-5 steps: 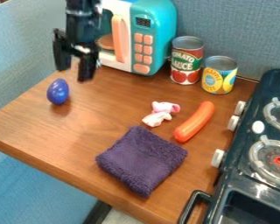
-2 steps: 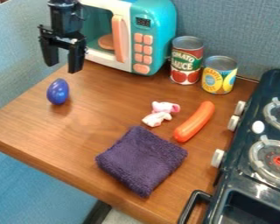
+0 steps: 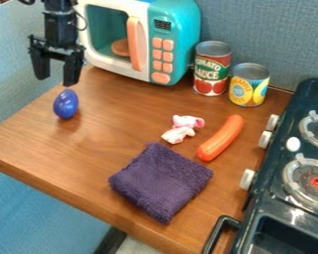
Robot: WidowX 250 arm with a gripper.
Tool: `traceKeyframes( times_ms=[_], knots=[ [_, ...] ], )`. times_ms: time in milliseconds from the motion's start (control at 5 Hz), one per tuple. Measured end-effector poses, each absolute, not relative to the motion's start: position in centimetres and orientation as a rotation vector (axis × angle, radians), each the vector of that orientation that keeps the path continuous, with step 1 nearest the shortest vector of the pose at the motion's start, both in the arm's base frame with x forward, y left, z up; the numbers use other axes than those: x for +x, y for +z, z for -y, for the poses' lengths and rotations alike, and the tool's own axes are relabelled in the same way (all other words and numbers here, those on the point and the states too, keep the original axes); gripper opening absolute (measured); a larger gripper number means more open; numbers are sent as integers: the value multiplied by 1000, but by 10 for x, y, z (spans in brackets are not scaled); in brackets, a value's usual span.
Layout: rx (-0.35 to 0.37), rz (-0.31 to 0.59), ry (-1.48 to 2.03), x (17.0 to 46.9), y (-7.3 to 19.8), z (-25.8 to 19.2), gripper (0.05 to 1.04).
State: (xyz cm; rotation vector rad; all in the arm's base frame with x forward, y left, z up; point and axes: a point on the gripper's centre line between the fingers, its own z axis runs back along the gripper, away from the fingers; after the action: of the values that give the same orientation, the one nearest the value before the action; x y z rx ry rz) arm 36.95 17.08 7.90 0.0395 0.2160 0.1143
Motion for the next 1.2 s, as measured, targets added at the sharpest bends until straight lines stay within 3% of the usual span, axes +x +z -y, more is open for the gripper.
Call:
traceKeyframes(
  times_ms=[800, 1000, 1200],
  knots=[
    [26, -256, 196, 370, 56, -171, 1001],
    [22, -221, 199, 375, 53, -171, 1001],
    [13, -290, 211, 369, 30, -170, 1001]
  ],
)
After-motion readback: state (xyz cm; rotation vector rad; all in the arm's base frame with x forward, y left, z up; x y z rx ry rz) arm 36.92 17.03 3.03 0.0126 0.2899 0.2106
